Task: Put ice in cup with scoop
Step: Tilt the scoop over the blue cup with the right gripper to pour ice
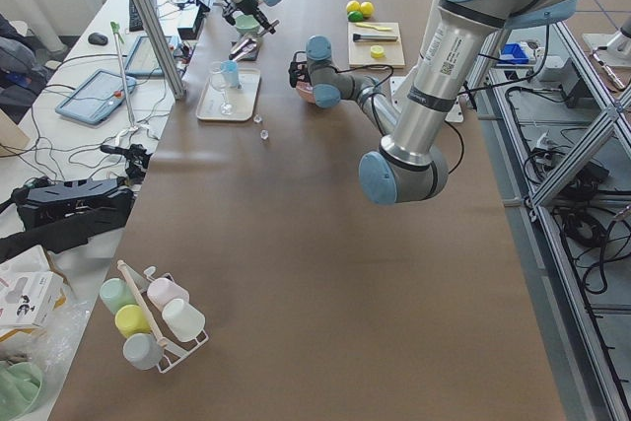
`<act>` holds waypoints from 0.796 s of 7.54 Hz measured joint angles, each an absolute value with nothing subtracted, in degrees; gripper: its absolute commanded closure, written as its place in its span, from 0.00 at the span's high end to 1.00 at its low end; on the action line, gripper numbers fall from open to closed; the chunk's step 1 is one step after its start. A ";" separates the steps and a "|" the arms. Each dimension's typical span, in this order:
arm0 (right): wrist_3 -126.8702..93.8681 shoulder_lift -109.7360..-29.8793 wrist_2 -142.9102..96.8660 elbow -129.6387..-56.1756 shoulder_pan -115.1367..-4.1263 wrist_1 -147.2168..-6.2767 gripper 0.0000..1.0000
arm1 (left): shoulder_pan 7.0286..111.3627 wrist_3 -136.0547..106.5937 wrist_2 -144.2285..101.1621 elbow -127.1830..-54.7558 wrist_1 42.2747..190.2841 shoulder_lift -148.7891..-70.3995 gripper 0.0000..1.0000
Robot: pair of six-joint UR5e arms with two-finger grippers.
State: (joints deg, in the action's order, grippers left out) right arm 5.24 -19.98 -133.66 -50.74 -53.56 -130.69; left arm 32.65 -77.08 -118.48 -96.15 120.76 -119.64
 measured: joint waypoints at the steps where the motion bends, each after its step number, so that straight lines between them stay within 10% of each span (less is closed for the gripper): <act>1: 5.83 -19.87 -133.52 -50.60 -53.55 -131.62 0.00 | 32.72 -77.12 -118.48 -96.21 120.76 -119.63 0.84; 6: 10.07 -17.97 -132.60 -48.41 -53.52 -135.37 0.00 | 33.57 -77.06 -118.64 -97.64 120.42 -118.12 0.97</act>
